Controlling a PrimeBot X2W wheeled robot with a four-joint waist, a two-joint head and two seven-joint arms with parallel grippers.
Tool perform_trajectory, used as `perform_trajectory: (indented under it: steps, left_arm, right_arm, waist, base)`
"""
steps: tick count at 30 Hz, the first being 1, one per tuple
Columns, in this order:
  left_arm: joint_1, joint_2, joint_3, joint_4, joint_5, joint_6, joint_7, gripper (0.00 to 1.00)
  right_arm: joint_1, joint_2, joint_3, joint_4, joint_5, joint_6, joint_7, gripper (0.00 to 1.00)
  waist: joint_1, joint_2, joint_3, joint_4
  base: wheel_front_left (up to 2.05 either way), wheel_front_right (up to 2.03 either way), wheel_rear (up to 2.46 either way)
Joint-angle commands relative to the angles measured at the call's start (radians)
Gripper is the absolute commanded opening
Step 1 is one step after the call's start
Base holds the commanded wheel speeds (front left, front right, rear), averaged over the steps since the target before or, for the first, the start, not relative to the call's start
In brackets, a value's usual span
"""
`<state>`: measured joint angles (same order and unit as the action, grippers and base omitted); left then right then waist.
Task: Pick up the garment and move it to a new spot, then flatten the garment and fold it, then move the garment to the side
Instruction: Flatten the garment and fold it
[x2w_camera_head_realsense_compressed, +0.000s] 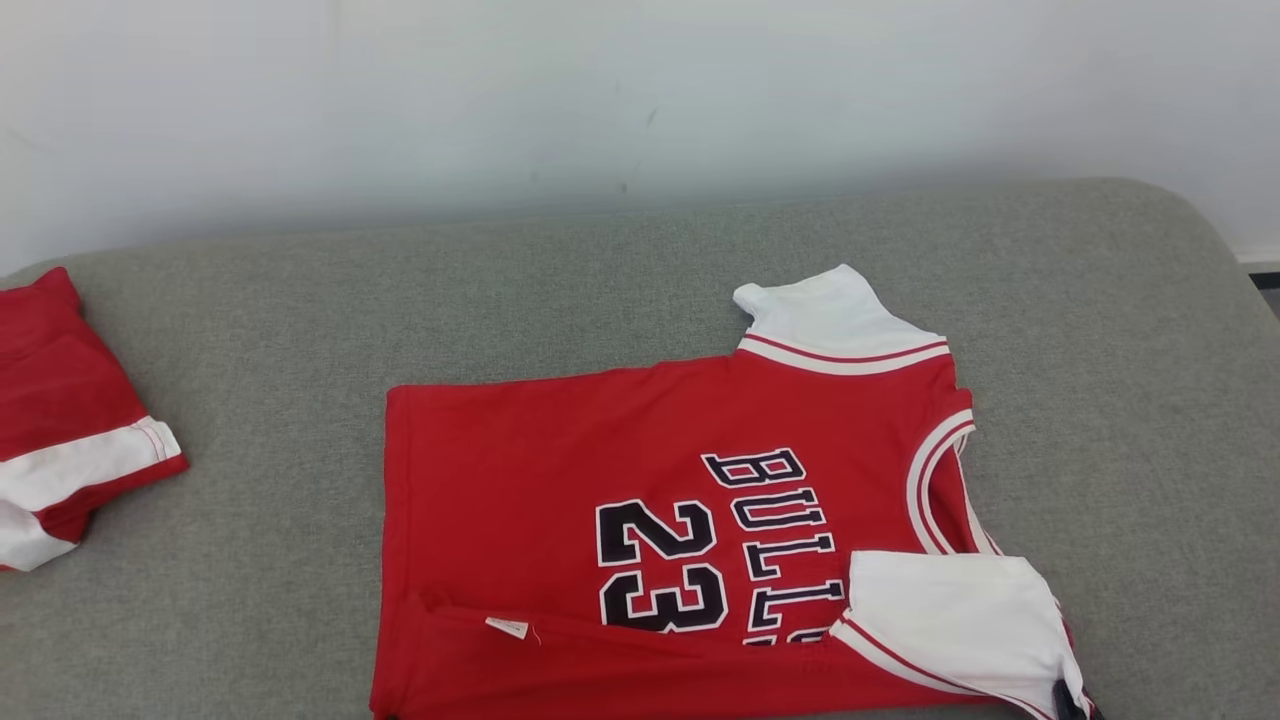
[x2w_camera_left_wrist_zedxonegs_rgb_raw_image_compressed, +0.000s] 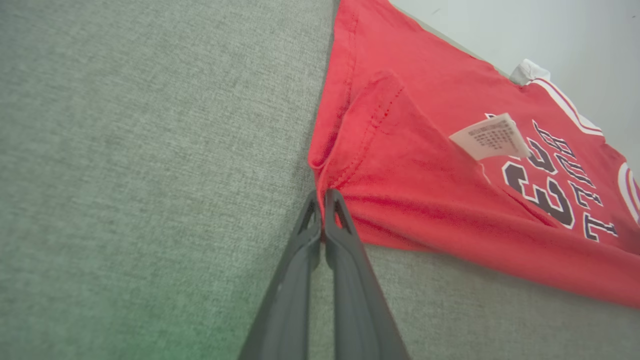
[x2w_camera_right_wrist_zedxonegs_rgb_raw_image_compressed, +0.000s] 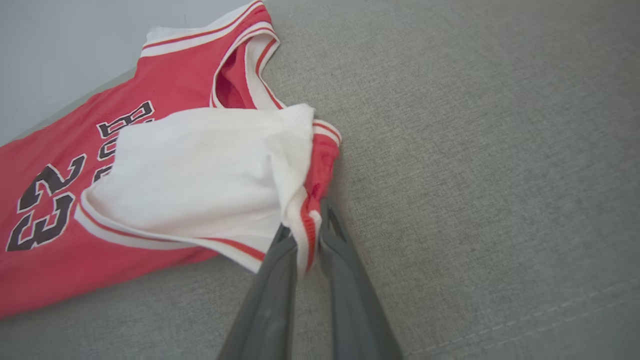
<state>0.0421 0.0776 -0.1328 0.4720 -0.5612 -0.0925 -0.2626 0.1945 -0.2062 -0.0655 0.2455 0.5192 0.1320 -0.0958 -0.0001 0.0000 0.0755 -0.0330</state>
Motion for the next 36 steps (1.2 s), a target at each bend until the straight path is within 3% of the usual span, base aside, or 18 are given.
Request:
perform_trajectory:
  steps: [1, 2, 3, 4, 11, 19, 24, 36]
  left_arm:
    - [0.02, 0.007, 0.0, 0.019, 0.006, 0.01, -0.003, 0.0]
    - [0.02, 0.01, -0.002, 0.023, 0.011, 0.012, -0.003, 0.11]
    - [0.017, 0.012, -0.001, 0.019, 0.017, 0.011, -0.003, 0.71]
    - [0.017, 0.012, 0.001, 0.01, 0.02, 0.007, -0.003, 1.0]
    - [0.027, 0.003, 0.071, -0.099, 0.079, 0.009, -0.003, 1.0]
    - [0.064, -0.016, 0.154, -0.312, 0.307, 0.034, -0.003, 1.0]
    - [0.084, -0.026, 0.167, -0.346, 0.416, 0.049, -0.003, 1.0]
    - [0.105, -0.027, 0.121, -0.285, 0.404, 0.098, -0.003, 1.0]
  right_arm:
    - [0.014, 0.022, -0.034, 0.005, -0.02, -0.003, 0.009, 0.45]
    - [0.012, 0.036, -0.047, 0.003, -0.019, -0.003, 0.012, 0.97]
    - [0.009, 0.042, -0.058, -0.004, -0.027, -0.003, 0.009, 1.0]
    - [0.004, 0.044, -0.065, -0.016, -0.038, -0.003, 0.0, 1.0]
    - [-0.018, 0.061, -0.049, -0.087, -0.08, -0.003, -0.089, 1.0]
    - [-0.068, 0.083, 0.014, -0.116, -0.156, -0.003, -0.164, 1.0]
    - [-0.086, 0.118, 0.038, -0.144, -0.249, -0.003, -0.17, 1.0]
    - [-0.052, 0.155, 0.06, -0.171, -0.357, -0.003, -0.17, 1.0]
  waist:
    - [0.0001, 0.0, -0.008, 0.007]
    - [0.0001, 0.0, -0.01, 0.008]
    - [0.0001, 0.0, -0.012, 0.01]
    - [0.0001, 0.0, -0.014, 0.012]
    - [0.0001, 0.0, -0.024, 0.02]
    - [0.0001, 0.0, -0.047, 0.029]
    - [0.0001, 0.0, -0.058, 0.031]
    - [0.0001, 0.0, -0.046, 0.036]
  base:
    - [0.0, 0.0, 0.0]
    - [0.0, 0.0, 0.0]
    - [0.0, 0.0, 0.0]
    - [0.0, 0.0, 0.0]
    - [0.0, 0.0, 0.0]
    - [0.0, 0.0, 0.0]
    - [0.0, 0.0, 0.0]
    - [0.0, 0.0, 0.0]
